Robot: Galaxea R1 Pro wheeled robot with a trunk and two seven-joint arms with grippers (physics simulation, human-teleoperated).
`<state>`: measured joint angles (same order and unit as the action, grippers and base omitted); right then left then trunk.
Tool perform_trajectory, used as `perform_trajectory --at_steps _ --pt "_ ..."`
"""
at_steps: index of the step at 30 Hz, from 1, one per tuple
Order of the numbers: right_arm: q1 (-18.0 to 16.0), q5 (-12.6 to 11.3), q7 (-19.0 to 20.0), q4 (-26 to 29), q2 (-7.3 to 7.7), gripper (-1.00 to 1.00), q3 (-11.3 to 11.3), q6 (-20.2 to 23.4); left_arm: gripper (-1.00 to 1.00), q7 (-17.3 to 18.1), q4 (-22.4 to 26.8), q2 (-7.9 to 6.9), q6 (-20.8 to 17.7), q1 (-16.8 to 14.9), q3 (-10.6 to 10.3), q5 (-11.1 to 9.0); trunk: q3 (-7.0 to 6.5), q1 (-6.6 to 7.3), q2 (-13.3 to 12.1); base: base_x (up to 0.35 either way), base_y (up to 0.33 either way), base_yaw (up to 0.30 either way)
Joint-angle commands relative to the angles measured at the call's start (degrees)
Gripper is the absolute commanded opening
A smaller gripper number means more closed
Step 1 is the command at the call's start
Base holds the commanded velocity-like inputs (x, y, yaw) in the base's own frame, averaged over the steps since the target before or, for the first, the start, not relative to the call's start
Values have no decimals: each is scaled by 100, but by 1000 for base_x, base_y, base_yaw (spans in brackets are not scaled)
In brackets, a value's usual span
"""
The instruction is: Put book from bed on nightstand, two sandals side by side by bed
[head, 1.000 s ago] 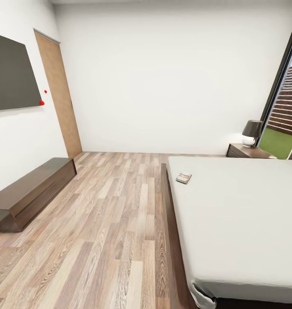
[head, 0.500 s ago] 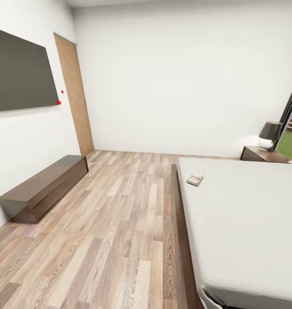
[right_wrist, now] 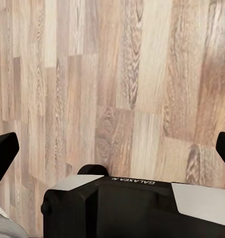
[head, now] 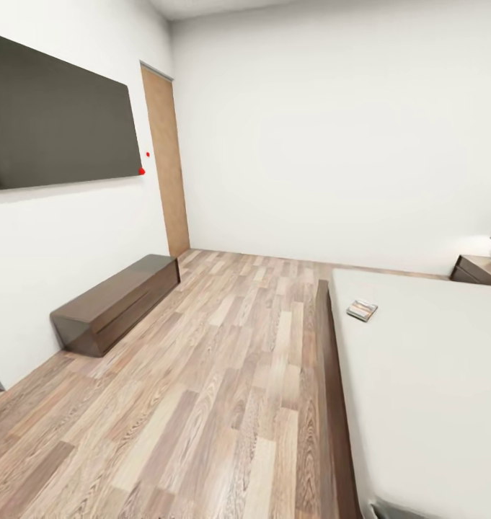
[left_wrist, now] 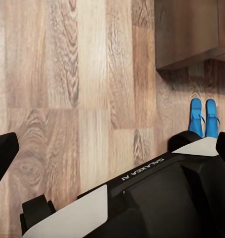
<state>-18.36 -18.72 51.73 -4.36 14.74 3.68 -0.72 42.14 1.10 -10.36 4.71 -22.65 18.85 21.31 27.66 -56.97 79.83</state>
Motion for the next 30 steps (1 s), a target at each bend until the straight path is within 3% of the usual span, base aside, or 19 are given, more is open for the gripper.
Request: perform_trajectory --at_steps 1,30 --pt "-9 9 22 -21 3 100 36 -7 100 5 -5 -1 48 -4 31 60 6 0 4 0 0 290" --pt "-10 9 25 -23 3 100 36 -7 100 -4 -5 77 48 -4 31 58 6 0 4 0 0 290"
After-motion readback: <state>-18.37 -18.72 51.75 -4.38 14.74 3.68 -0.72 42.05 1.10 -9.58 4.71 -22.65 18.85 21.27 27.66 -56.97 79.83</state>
